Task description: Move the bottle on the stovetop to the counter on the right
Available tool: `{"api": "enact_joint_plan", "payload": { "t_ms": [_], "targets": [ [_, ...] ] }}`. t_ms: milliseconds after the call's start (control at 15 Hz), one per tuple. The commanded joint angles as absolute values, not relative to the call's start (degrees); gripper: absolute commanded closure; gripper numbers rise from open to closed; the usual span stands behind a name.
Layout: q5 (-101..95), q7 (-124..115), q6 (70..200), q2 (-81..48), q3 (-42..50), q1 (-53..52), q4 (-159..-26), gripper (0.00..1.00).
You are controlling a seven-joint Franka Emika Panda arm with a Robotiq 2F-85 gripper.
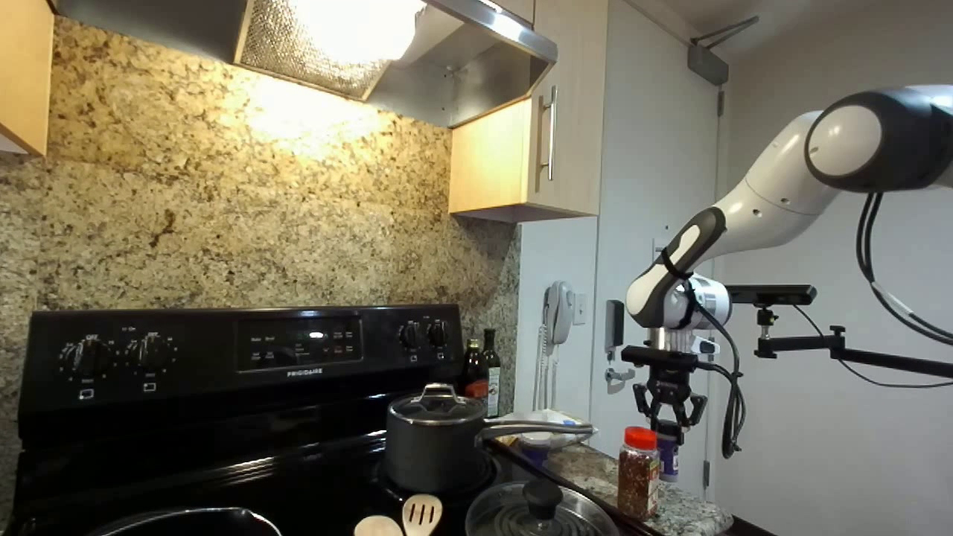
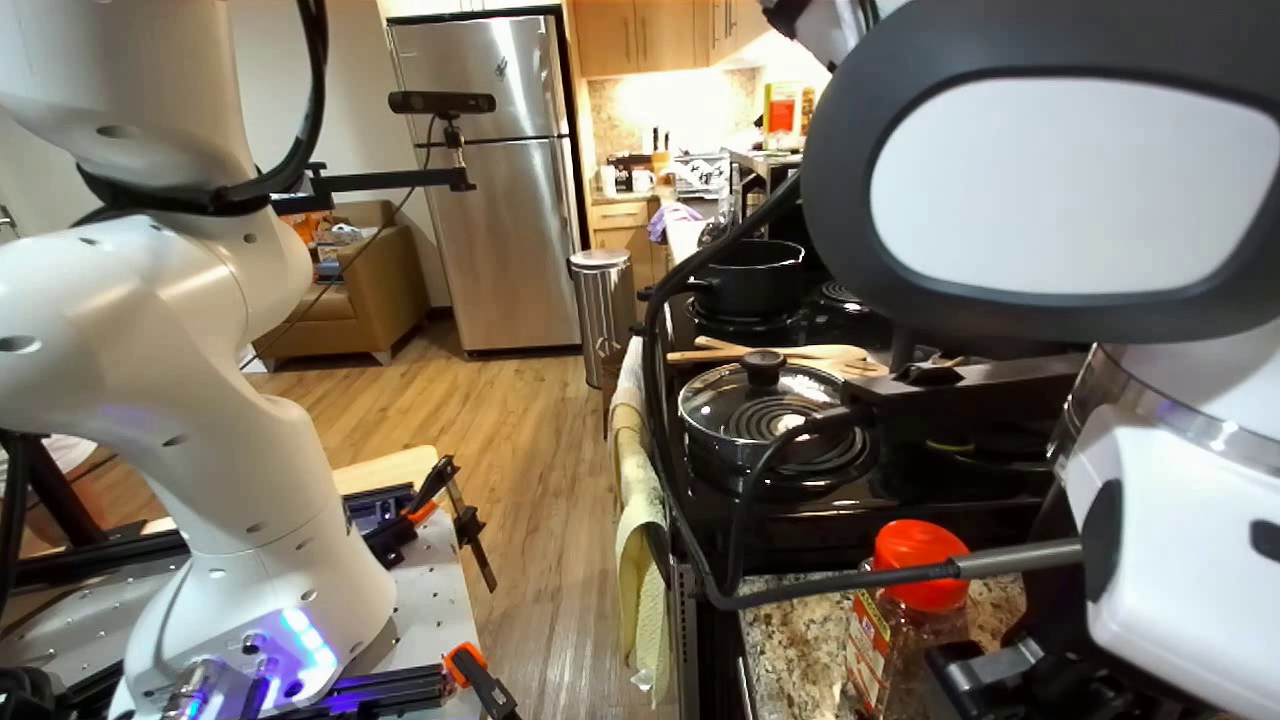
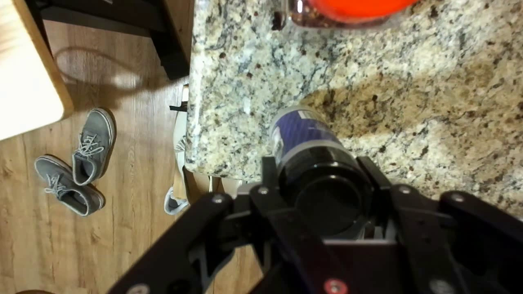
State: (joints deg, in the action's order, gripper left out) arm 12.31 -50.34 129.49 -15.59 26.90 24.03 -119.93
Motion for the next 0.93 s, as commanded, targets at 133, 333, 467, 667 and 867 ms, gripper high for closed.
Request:
{"api": "enact_joint_plan", "payload": {
  "t_ms": [133, 333, 467, 667, 867],
  "targets": [
    [18.3, -47.1, 127.4, -17.0, 25.2, 25.3, -117.3, 0.75],
    [18.7, -47.0, 128.4, -17.1, 25.0, 25.0, -117.9, 0.75],
    [17.7, -47.8, 129.6, -17.6, 25.3, 24.7, -118.2, 0.75],
    [16.6, -48.8, 130.9, -18.5, 25.7, 24.4, -118.2, 0.75],
    [15.2, -50.2, 132.7, -19.9, 26.3, 24.0, -118.0, 0.75]
  ]
}}
